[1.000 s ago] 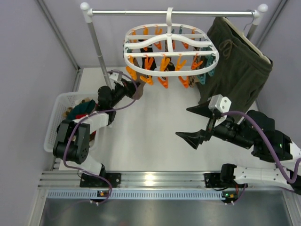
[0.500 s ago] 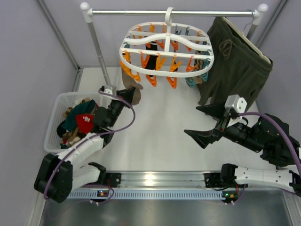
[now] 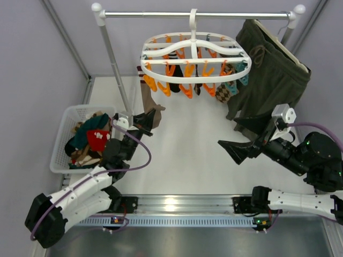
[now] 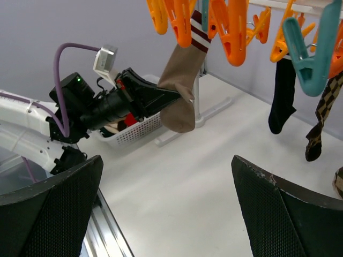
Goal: Remove the socks clipped to the hanger
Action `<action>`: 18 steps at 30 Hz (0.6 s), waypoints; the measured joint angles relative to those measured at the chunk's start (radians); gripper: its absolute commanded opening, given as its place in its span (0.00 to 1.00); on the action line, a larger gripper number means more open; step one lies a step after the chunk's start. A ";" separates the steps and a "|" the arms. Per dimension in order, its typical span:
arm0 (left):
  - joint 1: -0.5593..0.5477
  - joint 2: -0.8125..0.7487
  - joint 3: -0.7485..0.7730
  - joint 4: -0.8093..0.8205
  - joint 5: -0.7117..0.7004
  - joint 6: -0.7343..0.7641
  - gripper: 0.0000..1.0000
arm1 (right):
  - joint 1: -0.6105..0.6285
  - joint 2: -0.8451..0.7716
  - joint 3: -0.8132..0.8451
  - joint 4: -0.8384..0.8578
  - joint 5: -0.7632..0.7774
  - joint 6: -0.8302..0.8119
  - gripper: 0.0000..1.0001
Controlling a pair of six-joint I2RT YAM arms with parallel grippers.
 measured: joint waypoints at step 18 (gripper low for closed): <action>-0.432 0.008 -0.021 -0.037 -0.319 0.191 0.00 | 0.000 0.043 0.132 -0.038 0.082 0.064 1.00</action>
